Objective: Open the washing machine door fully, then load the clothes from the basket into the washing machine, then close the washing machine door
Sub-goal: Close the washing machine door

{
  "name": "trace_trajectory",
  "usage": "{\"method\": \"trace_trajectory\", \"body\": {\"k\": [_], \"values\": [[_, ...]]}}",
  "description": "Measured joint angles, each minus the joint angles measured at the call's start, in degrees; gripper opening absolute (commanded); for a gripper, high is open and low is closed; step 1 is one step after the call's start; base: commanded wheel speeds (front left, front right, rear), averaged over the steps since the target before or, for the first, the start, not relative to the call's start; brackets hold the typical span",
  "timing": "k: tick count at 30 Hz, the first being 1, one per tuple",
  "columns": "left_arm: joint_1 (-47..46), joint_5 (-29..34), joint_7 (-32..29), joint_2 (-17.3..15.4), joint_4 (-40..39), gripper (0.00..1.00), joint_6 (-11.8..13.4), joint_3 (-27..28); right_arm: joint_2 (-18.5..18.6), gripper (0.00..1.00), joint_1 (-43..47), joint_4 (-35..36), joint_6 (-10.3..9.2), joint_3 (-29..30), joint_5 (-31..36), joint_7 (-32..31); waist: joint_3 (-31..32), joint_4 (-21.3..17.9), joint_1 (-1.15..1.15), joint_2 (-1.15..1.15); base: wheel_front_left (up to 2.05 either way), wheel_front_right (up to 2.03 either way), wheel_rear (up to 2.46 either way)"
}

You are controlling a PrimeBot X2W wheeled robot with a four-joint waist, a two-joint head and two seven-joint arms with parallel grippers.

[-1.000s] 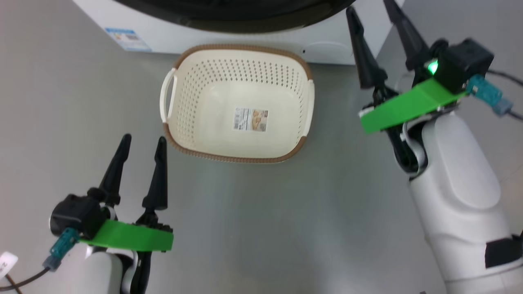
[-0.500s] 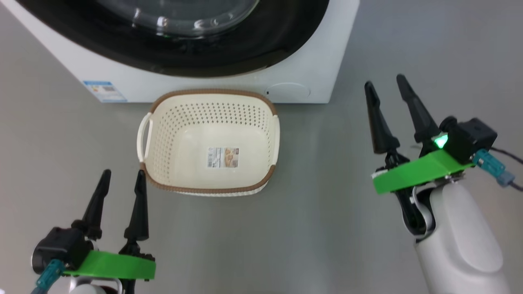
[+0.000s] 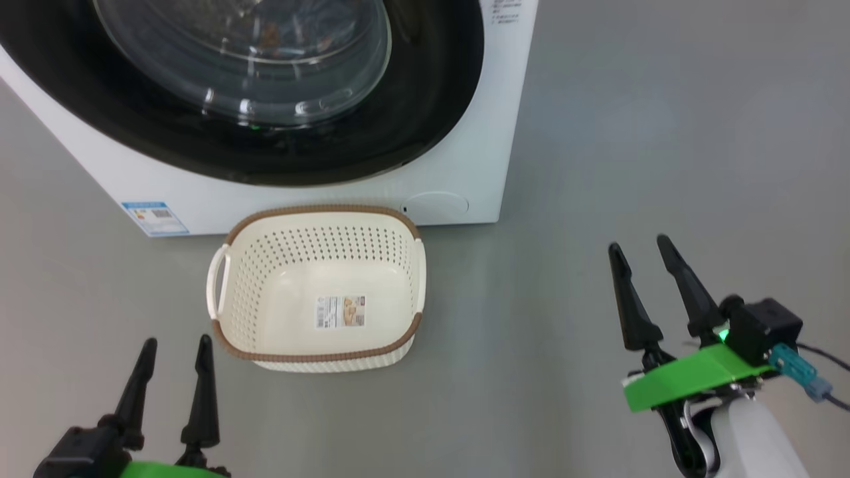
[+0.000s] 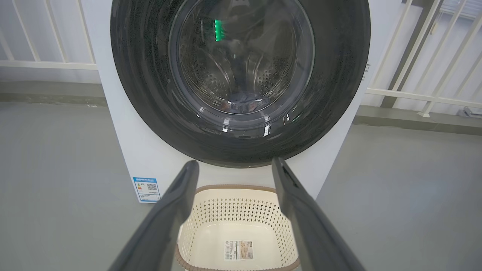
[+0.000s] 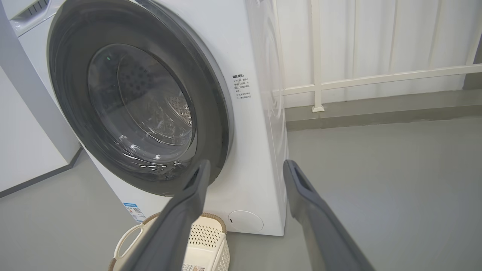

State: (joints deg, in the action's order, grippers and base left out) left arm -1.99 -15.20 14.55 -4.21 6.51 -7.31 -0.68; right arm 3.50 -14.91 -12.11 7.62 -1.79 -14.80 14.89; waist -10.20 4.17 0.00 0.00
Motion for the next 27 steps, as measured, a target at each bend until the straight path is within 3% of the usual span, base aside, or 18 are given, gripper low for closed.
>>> {"method": "trace_trajectory", "body": {"k": [15, 27], "values": [[6.61, 3.24, 0.00, 1.05, -0.97, 1.00, 0.00, 2.40, -0.48, 1.00, 9.59, 2.36, 0.00, 1.81, 0.38, 0.00, 6.11, -1.98, 0.00, 0.00, 0.00, 0.00, 0.00], [10.13, 4.04, 0.00, 1.57, -1.33, 1.00, 0.00, 3.13, -0.59, 1.00, 11.70, 2.30, 0.00, 2.26, 0.56, 0.00, 9.02, -2.60, 0.00, 0.00, 0.00, 0.00, 0.00]]}}
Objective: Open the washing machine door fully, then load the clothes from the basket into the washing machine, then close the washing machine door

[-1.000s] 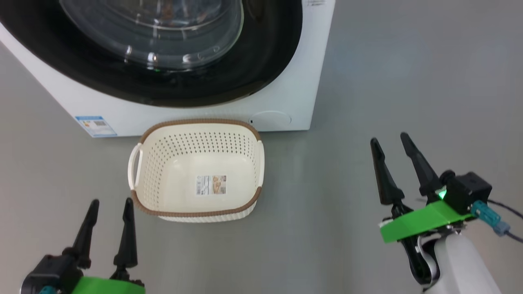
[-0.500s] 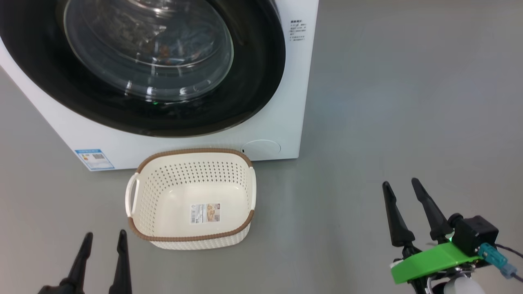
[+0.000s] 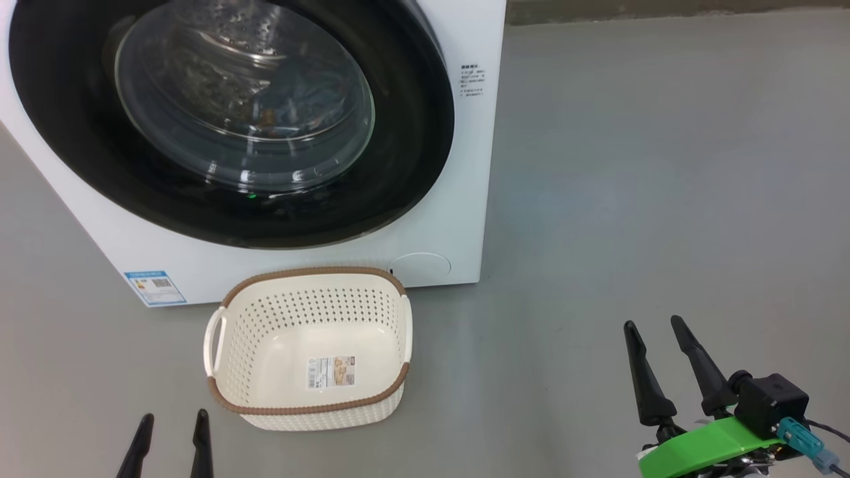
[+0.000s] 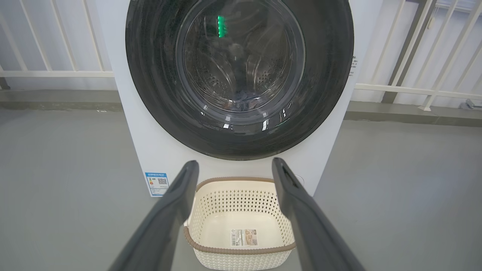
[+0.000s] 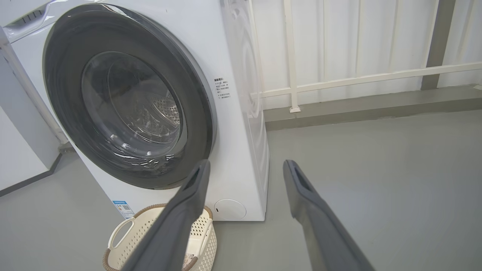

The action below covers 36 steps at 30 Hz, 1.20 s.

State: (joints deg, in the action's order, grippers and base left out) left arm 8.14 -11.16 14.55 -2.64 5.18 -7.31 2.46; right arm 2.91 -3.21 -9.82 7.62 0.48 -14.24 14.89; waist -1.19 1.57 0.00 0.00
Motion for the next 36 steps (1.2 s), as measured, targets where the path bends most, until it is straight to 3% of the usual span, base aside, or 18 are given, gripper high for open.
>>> {"method": "trace_trajectory", "body": {"k": [15, 16, 21, 36], "values": [[0.87, -0.66, -0.01, 0.04, -0.46, 1.00, 0.57, -0.94, -0.05, 1.00, 1.44, -0.07, 0.00, 0.19, 0.00, 0.00, 0.43, 0.39, 0.00, 0.00, 0.00, 0.00, 0.00], [0.94, -0.67, -0.04, 0.20, 0.13, 0.00, 0.57, -0.98, -0.08, 0.00, 1.47, -0.65, 0.00, 0.15, 0.00, -0.01, 0.43, 0.40, 0.00, 0.00, 0.00, 0.00, 0.00], [1.12, -1.12, -0.65, 1.47, 3.21, 0.00, 0.56, -1.25, -0.26, 0.00, 3.18, -3.82, 0.00, 0.12, -0.20, -0.25, 0.44, 0.39, 0.00, 0.00, 0.00, 0.00, 0.00], [0.92, -10.40, -3.09, 1.46, 4.10, 0.00, 0.56, -1.00, -0.25, 0.00, 3.31, -4.00, 0.00, 0.31, -9.67, -2.56, 0.51, 0.14, 0.01, 0.00, 0.00, 0.00, 0.00]]}}
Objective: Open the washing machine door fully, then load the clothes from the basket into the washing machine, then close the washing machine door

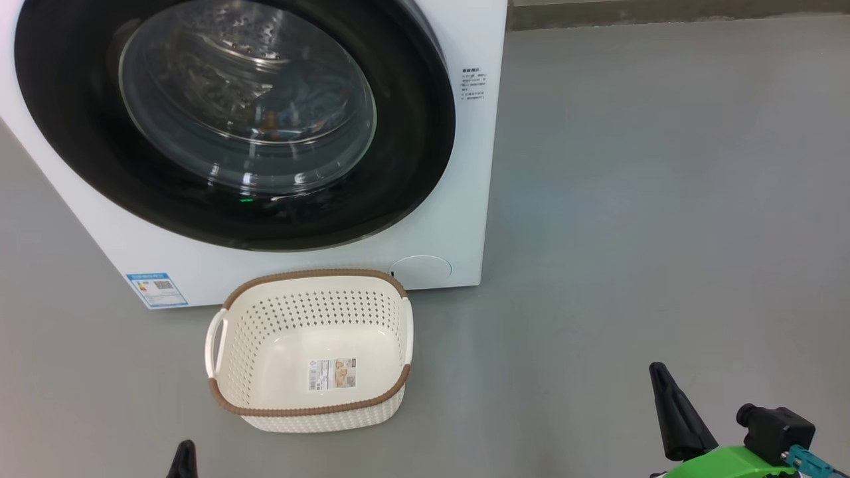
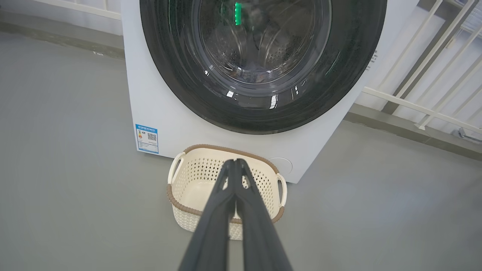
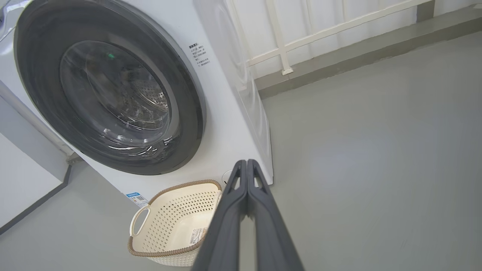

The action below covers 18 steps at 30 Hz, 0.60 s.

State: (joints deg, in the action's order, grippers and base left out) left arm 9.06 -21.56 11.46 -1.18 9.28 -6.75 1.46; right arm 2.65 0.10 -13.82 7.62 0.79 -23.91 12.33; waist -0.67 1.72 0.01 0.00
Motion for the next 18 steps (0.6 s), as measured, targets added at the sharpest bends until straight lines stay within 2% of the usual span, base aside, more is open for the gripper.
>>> {"method": "trace_trajectory", "body": {"k": [18], "values": [[-1.52, -10.83, -2.67, -0.04, 0.82, 0.00, -0.02, 0.36, 0.07, 0.00, -0.06, -0.16, 0.00, 0.63, -10.67, -2.68, 0.08, -0.27, 0.00, 0.00, 0.00, 0.00, 0.00]]}}
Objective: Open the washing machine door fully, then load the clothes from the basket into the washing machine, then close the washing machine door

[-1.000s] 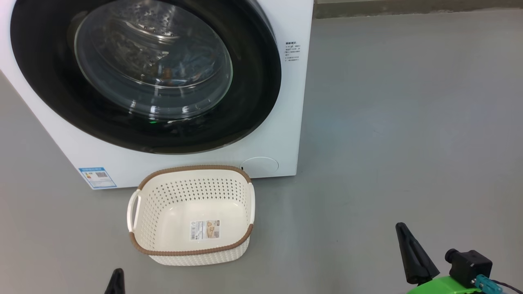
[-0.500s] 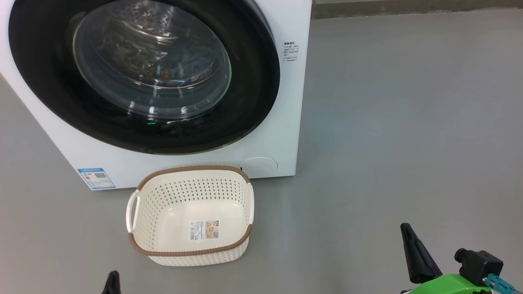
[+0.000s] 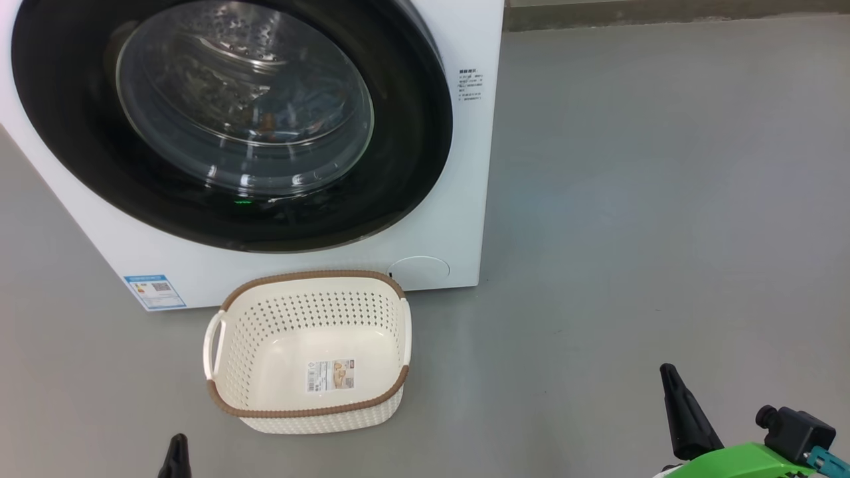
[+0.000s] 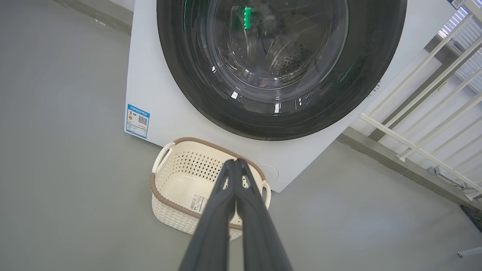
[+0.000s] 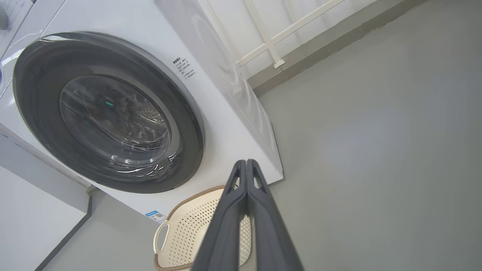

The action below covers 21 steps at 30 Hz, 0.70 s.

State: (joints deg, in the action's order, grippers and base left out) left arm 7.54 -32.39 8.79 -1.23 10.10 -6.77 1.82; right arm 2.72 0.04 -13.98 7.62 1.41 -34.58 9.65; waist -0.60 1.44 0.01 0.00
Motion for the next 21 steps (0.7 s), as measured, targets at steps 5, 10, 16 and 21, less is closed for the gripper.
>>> {"method": "trace_trajectory", "body": {"k": [5, 10, 16, 21], "values": [[-1.03, -3.74, -1.11, -0.01, 0.31, 0.00, -0.02, 0.18, 0.01, 0.00, -0.04, -0.10, 0.00, 0.47, -3.93, -0.74, 0.03, -0.09, 0.00, 0.00, 0.00, 0.00, 0.00], [-1.27, -7.01, -1.75, -0.02, 0.60, 0.00, -0.02, 0.30, 0.03, 0.00, -0.14, -0.21, 0.00, 0.78, -6.66, -1.58, 0.05, -0.17, 0.00, 0.00, 0.00, 0.00, 0.00], [-2.21, -10.78, -2.76, -0.03, 0.94, 0.00, -0.02, 0.52, 0.04, 0.00, -0.18, -0.26, 0.00, 1.01, -10.46, -2.58, 0.07, -0.27, 0.00, 0.00, 0.00, 0.00, 0.00], [-2.61, -14.07, -3.69, -0.04, 1.16, 0.00, -0.02, 0.68, 0.08, 0.00, -0.79, -0.33, 0.00, 1.20, -13.36, -3.48, 0.10, -0.35, 0.00, 0.00, 0.00, 0.00, 0.00]]}}
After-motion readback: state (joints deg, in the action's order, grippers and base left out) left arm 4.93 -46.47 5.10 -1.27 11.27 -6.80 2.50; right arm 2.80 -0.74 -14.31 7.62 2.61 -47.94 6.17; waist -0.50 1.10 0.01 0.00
